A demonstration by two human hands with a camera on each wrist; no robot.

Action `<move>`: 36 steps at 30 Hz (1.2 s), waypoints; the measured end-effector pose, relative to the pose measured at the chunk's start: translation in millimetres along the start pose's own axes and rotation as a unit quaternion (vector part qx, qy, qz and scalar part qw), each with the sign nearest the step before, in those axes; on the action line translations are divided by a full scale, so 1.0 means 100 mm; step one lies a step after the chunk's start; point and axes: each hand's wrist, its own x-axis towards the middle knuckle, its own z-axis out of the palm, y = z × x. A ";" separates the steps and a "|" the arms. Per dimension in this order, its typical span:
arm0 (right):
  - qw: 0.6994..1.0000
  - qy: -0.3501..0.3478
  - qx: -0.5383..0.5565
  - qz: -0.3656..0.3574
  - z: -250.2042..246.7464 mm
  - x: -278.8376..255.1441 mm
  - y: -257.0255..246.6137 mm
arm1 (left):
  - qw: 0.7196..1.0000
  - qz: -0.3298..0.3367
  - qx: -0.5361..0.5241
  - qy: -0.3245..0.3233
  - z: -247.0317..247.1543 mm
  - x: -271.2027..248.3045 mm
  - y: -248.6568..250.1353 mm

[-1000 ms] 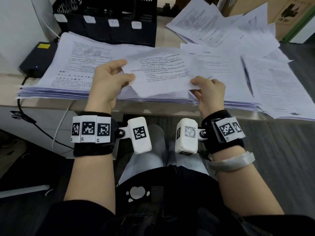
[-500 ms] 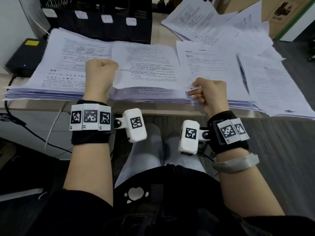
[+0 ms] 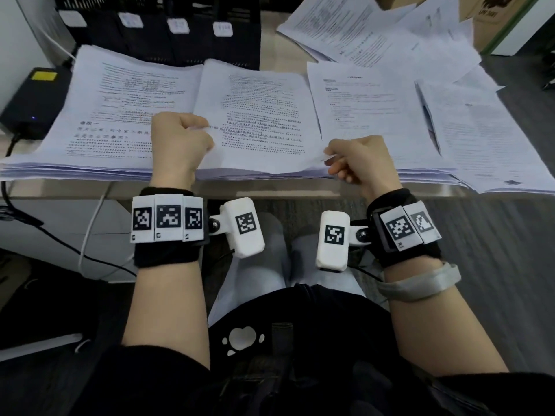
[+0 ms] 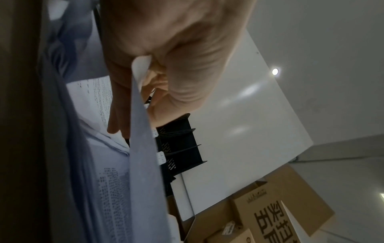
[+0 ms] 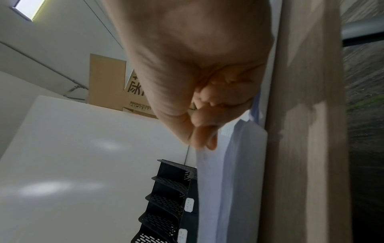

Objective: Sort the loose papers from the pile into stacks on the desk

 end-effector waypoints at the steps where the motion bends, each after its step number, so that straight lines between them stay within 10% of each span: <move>1: 1.000 -0.003 -0.006 -0.003 -0.01 0.00 0.01 | 1.000 0.005 0.016 0.003 0.01 0.02 -0.02; 9: 1.000 0.006 -0.001 -0.014 -0.11 -0.03 -0.02 | 0.991 0.091 0.084 0.055 -0.06 0.01 0.15; 21: 0.995 0.012 0.061 -0.084 -0.48 0.06 -0.32 | 0.988 0.136 0.010 -0.078 0.45 -0.26 0.89; 36: 0.994 0.027 -0.100 -0.043 -1.26 1.03 -0.55 | 0.973 0.011 -0.037 -0.228 1.83 0.19 1.56</move>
